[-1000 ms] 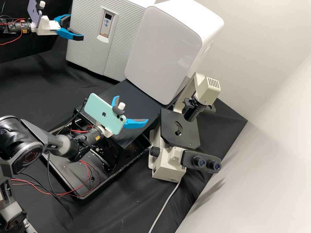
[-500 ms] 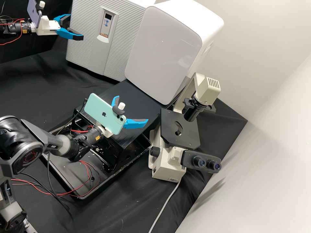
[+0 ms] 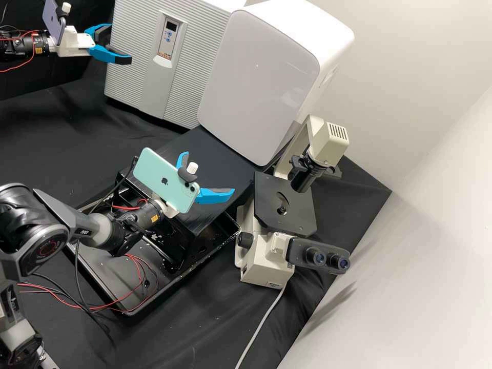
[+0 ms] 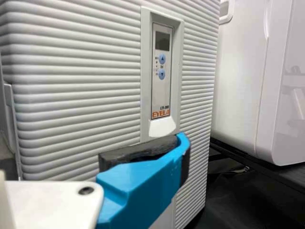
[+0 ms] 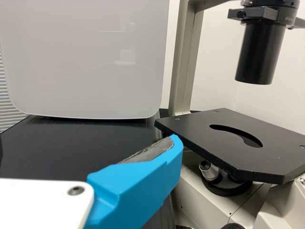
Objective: Open the incubator door
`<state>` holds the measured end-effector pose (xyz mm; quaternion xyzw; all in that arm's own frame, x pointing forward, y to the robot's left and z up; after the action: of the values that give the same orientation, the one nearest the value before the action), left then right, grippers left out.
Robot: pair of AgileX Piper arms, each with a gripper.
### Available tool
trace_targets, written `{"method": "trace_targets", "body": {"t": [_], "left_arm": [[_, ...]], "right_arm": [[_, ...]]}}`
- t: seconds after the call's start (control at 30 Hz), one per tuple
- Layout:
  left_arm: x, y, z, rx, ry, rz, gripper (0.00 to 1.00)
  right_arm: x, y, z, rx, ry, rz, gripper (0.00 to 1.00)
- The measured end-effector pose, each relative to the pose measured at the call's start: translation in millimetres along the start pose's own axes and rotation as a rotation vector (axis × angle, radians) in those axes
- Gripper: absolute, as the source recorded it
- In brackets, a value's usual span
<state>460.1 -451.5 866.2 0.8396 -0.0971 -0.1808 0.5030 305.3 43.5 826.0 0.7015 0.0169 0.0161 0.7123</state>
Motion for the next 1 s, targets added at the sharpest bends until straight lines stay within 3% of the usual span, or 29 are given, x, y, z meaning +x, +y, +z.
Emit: {"method": "trace_targets", "body": {"t": [1.0], "left_arm": [[-2.0, -1.6, -4.0, -0.049, 0.046, 0.019, 0.00]], "right_arm": [[0.0, 0.0, 0.0, 0.000, 0.000, 0.000, 1.00]]}}
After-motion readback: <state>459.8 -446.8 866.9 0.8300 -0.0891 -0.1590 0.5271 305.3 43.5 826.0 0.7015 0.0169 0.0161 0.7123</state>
